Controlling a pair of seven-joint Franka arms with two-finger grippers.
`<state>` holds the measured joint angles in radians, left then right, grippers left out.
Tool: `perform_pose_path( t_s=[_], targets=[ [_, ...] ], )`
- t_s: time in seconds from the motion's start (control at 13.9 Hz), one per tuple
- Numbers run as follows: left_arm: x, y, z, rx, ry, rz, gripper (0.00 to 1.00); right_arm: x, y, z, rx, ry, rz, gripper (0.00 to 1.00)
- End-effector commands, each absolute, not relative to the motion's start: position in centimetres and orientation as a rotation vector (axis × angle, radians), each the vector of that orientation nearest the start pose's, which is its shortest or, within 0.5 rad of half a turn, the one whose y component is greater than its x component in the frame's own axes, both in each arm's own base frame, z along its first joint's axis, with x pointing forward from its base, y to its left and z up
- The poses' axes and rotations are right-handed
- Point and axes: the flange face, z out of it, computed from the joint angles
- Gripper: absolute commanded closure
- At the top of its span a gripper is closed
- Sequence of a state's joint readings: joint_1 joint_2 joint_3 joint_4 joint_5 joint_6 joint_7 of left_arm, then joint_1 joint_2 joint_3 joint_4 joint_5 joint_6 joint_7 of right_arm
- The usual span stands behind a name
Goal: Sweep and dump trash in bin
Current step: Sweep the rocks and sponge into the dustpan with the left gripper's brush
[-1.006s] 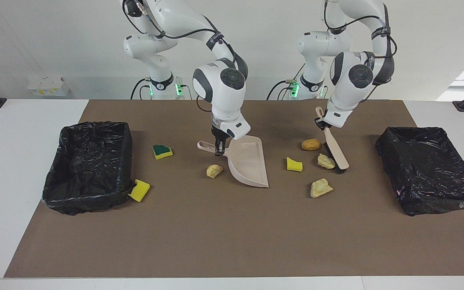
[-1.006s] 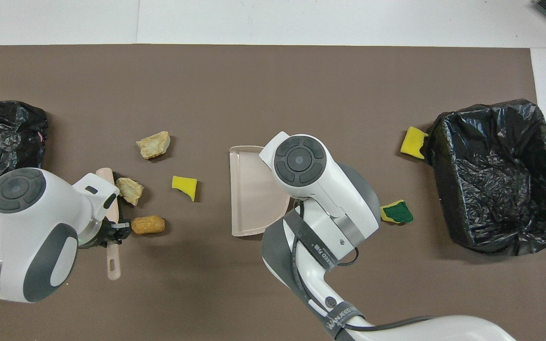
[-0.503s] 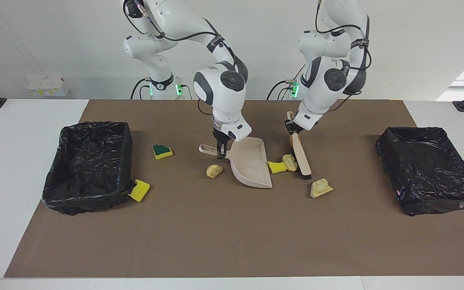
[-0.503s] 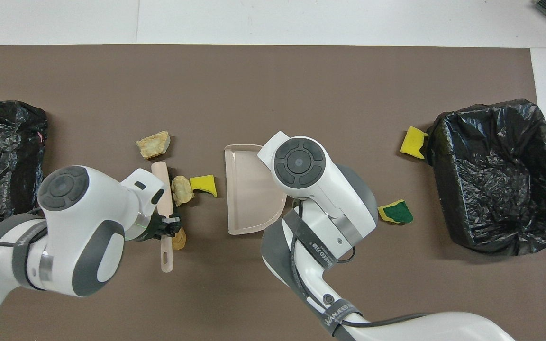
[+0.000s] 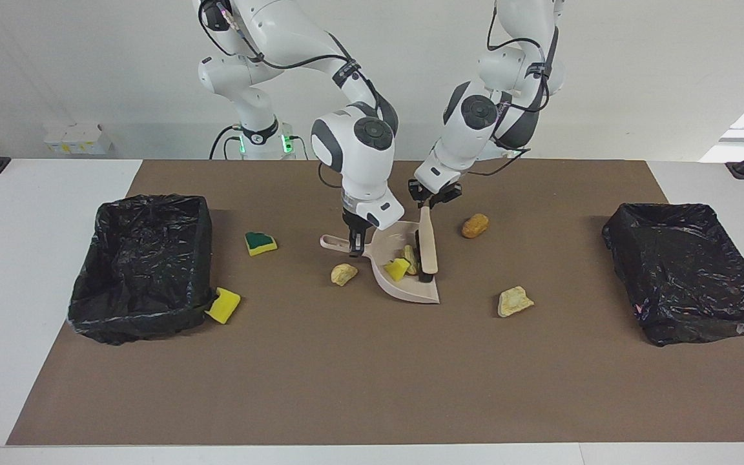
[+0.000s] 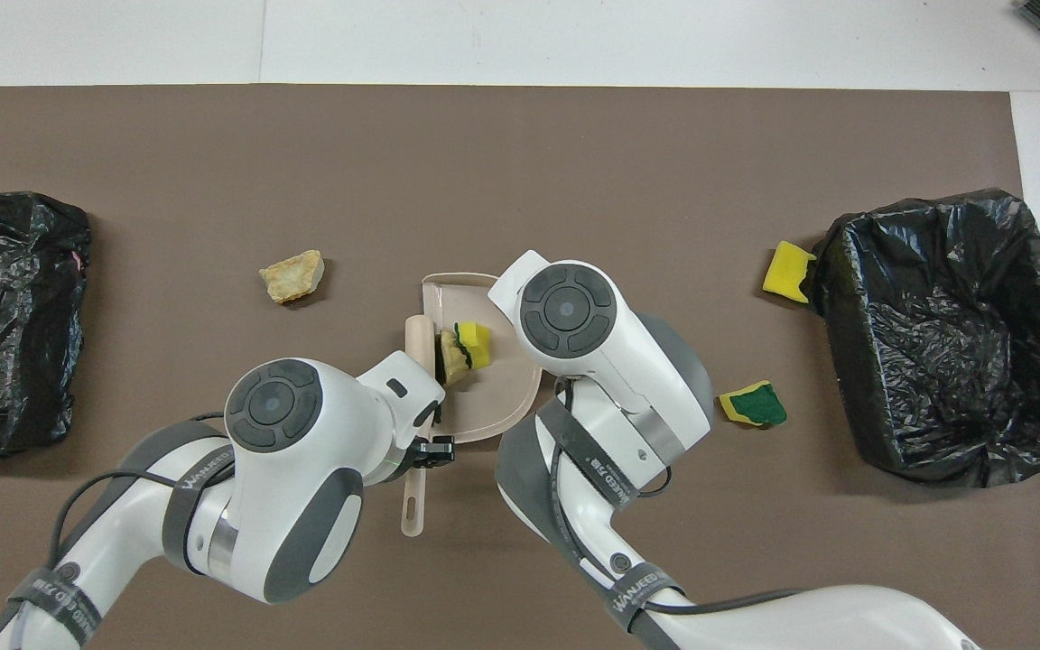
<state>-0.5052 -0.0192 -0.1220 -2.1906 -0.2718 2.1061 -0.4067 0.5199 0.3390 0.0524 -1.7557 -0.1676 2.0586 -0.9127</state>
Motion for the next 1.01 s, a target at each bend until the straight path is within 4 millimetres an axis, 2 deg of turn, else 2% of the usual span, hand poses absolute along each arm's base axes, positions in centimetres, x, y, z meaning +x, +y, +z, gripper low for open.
perform_pose_path(
  t_s=[0.0, 0.22, 0.36, 0.43, 0.65, 0.79, 0.93],
  targets=[
    [41.0, -30.5, 42.5, -3.263, 0.051, 0.424, 1.00, 54.8, 33.9, 36.7, -2.352, -2.258, 0.059, 1.00],
    [38.9, -27.4, 44.3, -3.149, -0.118, 0.608, 1.00, 54.8, 33.7, 36.7, -2.353, -2.255, 0.069, 1.00],
    [37.9, -25.6, 44.1, -3.024, -0.304, 0.681, 1.00, 54.6, 33.5, 36.3, -2.338, -2.274, 0.063, 1.00],
    [37.1, -24.8, 44.0, -2.961, -0.357, 0.652, 1.00, 54.5, 33.1, 35.8, -2.321, -2.288, 0.062, 1.00],
    [34.2, -22.4, 42.6, -2.831, -0.573, 0.609, 1.00, 53.8, 33.1, 35.0, -2.286, -2.328, -0.016, 1.00],
    [32.3, -21.2, 41.7, -2.799, -0.646, 0.597, 1.00, 53.6, 33.0, 34.7, -2.277, -2.336, -0.013, 1.00],
    [32.4, -20.4, 40.5, -2.767, -0.753, 0.584, 1.00, 53.4, 33.3, 34.5, -2.271, -2.341, -0.014, 1.00]
  ],
)
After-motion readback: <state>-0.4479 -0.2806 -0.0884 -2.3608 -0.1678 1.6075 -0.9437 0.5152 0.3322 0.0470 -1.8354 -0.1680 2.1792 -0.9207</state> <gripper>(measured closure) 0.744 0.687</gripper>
